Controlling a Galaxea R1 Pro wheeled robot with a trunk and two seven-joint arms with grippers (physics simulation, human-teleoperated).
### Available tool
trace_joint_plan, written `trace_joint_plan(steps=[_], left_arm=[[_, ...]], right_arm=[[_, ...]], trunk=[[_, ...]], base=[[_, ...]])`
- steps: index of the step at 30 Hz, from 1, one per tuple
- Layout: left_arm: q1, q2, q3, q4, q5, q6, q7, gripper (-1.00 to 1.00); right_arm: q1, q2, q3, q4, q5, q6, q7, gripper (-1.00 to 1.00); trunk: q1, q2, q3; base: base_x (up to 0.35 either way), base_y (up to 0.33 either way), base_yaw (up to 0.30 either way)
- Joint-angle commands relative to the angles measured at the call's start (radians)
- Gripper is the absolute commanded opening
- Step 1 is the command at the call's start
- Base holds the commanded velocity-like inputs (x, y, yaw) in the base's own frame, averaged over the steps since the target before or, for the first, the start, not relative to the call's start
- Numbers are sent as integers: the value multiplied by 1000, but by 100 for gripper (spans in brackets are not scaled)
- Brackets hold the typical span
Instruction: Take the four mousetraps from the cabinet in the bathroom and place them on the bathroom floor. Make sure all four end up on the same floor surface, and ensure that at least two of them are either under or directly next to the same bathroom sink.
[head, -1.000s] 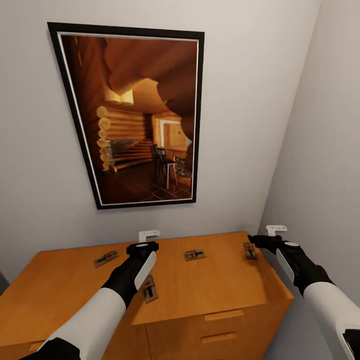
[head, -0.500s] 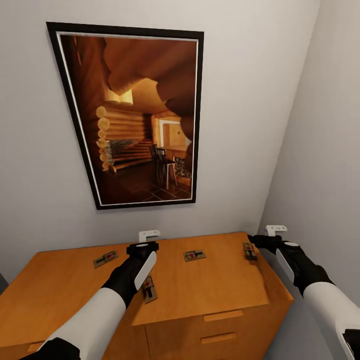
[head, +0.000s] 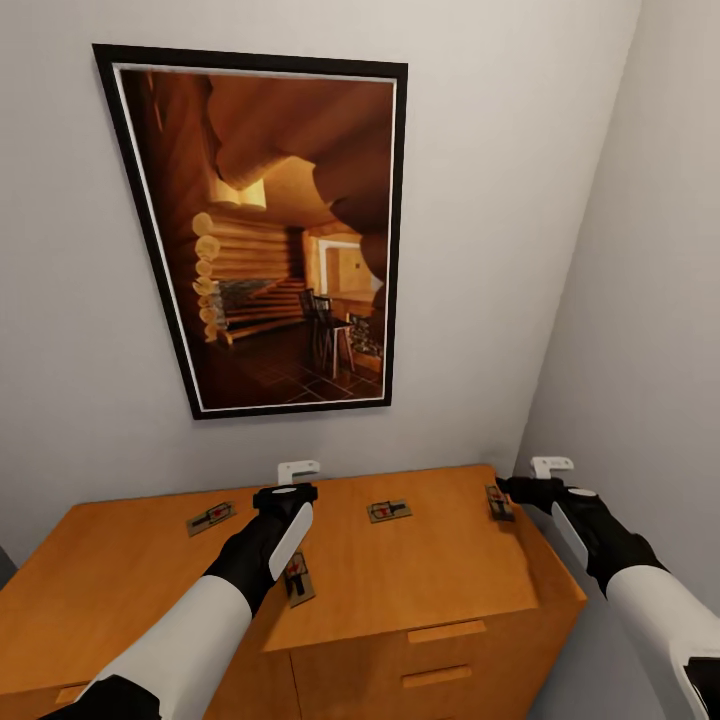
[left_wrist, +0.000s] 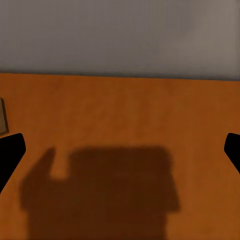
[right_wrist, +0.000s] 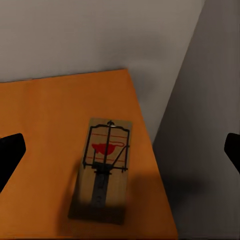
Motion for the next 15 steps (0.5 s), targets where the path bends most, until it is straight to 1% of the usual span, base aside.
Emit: trace_joint_plan(steps=[1, 5, 9, 10, 15], left_arm=[[-1, 0, -2, -1, 7, 3, 8, 100], [-1, 0, -2, -1, 7, 3, 8, 100], [-1, 0, -2, -1, 7, 3, 8, 100], [-1, 0, -2, -1, 7, 3, 8, 100], [-1, 0, -2, -1, 7, 3, 7, 100]], right_arm=[[-1, -1, 1, -1, -9, 9, 1, 100], [-2, 0, 1, 0, -9, 52, -4, 100], [-8, 0, 1, 0, -7, 129, -8, 100], [-16, 0, 1, 1, -5, 160, -9, 100], [-40, 0, 2, -5, -3, 205, -5, 100]], trunk=[[1, -2, -2], [1, -2, -2], [1, -2, -2], [1, -2, -2], [1, -2, -2]], base=[[0, 0, 0], [0, 0, 0], [0, 0, 0], [0, 0, 0], [0, 0, 0]])
